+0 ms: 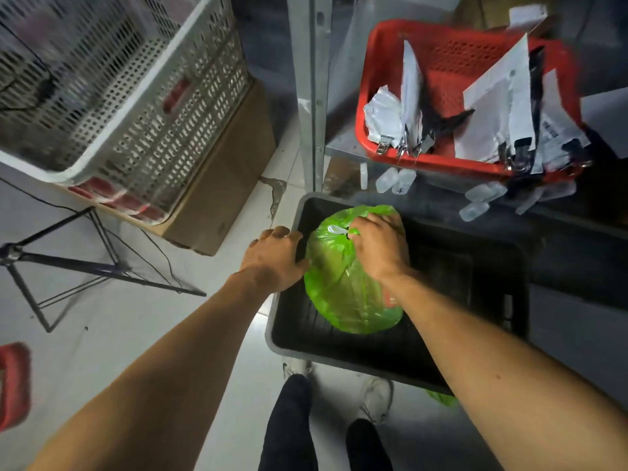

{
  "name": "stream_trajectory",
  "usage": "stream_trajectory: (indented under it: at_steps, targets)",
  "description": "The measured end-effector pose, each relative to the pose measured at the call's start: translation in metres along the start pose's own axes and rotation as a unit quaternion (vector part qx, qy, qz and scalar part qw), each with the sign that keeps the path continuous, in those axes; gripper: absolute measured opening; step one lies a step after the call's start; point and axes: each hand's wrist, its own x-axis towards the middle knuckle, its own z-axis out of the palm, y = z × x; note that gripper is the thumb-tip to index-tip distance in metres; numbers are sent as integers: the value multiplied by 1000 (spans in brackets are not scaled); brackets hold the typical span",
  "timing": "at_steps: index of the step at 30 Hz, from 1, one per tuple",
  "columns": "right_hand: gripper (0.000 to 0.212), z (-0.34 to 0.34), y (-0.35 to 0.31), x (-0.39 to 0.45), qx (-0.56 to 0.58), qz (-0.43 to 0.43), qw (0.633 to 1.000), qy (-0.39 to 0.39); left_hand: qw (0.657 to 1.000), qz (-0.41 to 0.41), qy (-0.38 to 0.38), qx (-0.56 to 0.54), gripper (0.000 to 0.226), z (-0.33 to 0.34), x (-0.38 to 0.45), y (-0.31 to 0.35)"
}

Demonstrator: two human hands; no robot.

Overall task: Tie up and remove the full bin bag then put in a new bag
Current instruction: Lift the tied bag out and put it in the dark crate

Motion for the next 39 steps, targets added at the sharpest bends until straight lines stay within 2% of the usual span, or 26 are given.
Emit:
stream_trajectory:
  at_steps: [6,13,23,31,39]
  targets:
    - [22,4,25,-2,-8,86,996,-10,1000,12,-4,-22,61,6,9,10]
    - [20,-4,41,0,15,122,992,-3,999,36,-5,-12,54,4,15,34]
    - [35,-15,53,-47,69,98,990,-71,998,63,5,-1,56,-6,-3,61]
    - [38,-30,64,-84,66,91,992,-60,998,59,13,20,57,-17,-27,83]
    - [54,-60,86,-134,-4,65,997,-28,993,72,40,79,65,-17,-69,115]
